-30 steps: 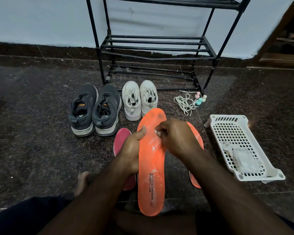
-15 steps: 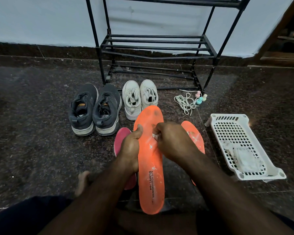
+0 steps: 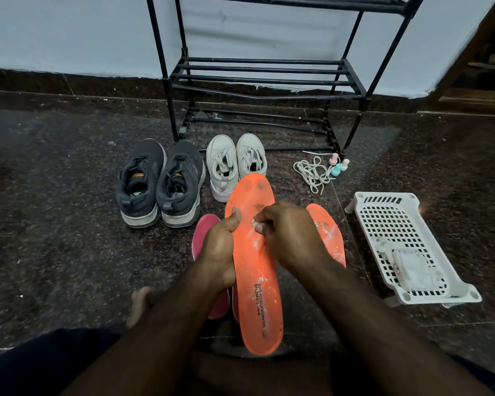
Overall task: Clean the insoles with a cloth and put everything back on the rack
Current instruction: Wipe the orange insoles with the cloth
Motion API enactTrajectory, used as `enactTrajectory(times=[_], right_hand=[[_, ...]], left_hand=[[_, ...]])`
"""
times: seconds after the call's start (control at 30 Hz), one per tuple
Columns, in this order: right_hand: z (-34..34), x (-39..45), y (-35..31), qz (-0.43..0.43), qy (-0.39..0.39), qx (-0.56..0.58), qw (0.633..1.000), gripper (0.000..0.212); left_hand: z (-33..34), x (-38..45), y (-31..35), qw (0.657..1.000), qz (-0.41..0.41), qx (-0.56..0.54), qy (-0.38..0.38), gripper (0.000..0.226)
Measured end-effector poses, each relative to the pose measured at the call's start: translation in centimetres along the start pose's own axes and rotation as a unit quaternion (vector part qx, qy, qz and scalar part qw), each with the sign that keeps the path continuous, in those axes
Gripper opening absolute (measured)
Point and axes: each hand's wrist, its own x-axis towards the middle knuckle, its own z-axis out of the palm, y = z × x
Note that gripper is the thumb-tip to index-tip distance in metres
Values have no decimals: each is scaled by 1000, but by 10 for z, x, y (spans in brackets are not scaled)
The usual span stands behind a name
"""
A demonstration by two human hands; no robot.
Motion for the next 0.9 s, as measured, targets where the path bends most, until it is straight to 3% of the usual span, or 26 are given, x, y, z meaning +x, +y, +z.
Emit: enactTrajectory(times=[0.2,0.37,0.6,0.67,0.77,0.9], right_hand=[[0,-9,-12,-22,-77,28,996,10],[-5,1,-6,-12,14,25,1000,7],[-1,-7,-16,-28,-104,33,994,10],[-10,-3,-9,-4,-71,59,996,9],[-13,4,2,5,10,13,1000,9],[-2,-2,-6,12,-73,-9,997,12]], left_hand=[[3,0,1,999,19,28,14,61],[5,-4,1,999,21,33,3,53],[3,-3,3,999,-2,33,18,58],[1,-2,4,1000,5,26,15,57],[1,-1,4,999,18,8,26,54],[2,-2,2,999,36,21,31,61]])
